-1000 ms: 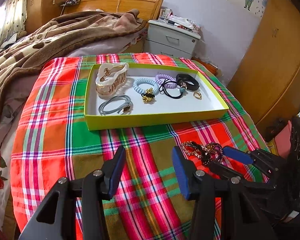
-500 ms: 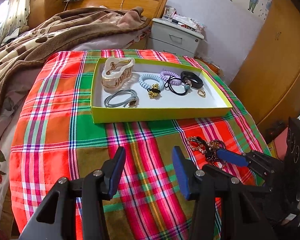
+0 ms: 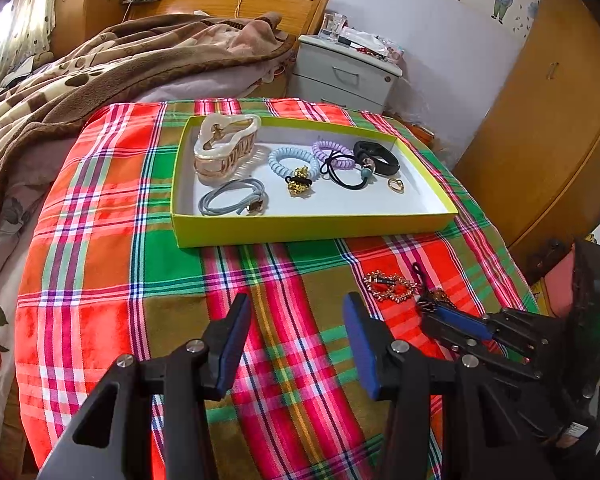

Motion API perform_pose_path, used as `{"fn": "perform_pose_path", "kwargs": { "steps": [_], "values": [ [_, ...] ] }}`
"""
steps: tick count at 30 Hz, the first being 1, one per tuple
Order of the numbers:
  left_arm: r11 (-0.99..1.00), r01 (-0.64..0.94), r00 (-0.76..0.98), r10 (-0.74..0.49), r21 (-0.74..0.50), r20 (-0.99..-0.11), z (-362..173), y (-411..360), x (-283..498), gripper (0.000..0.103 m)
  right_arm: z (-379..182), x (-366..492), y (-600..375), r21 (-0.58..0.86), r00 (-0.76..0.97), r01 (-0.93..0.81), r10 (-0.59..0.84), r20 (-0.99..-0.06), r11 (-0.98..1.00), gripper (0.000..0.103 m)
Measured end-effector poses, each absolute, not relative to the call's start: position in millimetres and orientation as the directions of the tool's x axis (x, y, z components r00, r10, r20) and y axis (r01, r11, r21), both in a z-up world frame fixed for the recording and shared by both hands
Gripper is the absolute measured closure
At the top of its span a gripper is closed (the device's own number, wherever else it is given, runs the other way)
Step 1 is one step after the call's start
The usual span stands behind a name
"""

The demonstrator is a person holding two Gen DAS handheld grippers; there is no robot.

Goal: Organize jewelry
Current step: 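Grasp the dark beaded bracelet with the right gripper while the left approaches the gold chain bracelet, then grasp the gold chain bracelet with the left gripper while the right lifts the beaded bracelet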

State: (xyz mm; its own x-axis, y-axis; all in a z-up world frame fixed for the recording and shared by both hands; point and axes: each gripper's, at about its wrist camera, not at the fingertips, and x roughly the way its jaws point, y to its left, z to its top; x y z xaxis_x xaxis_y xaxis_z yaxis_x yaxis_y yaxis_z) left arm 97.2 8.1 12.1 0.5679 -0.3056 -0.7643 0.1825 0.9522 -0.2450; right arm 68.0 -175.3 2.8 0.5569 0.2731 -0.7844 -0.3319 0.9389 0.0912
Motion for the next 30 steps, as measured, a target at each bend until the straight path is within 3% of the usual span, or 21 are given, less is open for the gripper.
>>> {"fn": "perform_pose_path", "kwargs": {
  "steps": [7, 12, 20, 22, 25, 26, 30],
  "values": [
    [0.932, 0.273, 0.538, -0.355, -0.24, -0.765, 12, -14, 107, 0.053, 25, 56, -212, 0.115, 0.627, -0.242, 0.246, -0.739, 0.963, 0.092],
    [0.891, 0.382, 0.485, -0.418, -0.244, -0.768, 7, -44, 117, 0.052, 32, 51, -226, 0.132, 0.654, -0.206, 0.237, -0.718, 0.97, 0.098],
    [0.867, 0.478, 0.457, -0.382, -0.141, -0.803, -5, -78, 130, 0.051, 21, 53, -234, 0.177, 0.615, -0.243, 0.292, -0.733, 0.954, 0.098],
    [0.863, 0.496, 0.458, -0.358, -0.1, -0.814, -8, -84, 132, 0.051, 16, 55, -231, 0.171, 0.594, -0.26, 0.297, -0.748, 0.95, 0.095],
    [0.858, 0.509, 0.449, -0.335, -0.071, -0.828, -13, -91, 134, 0.051, 11, 55, -226, 0.126, 0.592, -0.275, 0.271, -0.759, 0.953, 0.071],
    [0.856, 0.514, 0.45, -0.327, -0.059, -0.831, -14, -93, 134, 0.051, 10, 55, -224, 0.12, 0.588, -0.286, 0.273, -0.761, 0.951, 0.058],
    [0.848, 0.528, 0.456, -0.321, -0.038, -0.83, -14, -95, 133, 0.05, 3, 60, -216, 0.02, 0.581, -0.305, 0.203, -0.788, 0.952, 0.055]
  ]
}}
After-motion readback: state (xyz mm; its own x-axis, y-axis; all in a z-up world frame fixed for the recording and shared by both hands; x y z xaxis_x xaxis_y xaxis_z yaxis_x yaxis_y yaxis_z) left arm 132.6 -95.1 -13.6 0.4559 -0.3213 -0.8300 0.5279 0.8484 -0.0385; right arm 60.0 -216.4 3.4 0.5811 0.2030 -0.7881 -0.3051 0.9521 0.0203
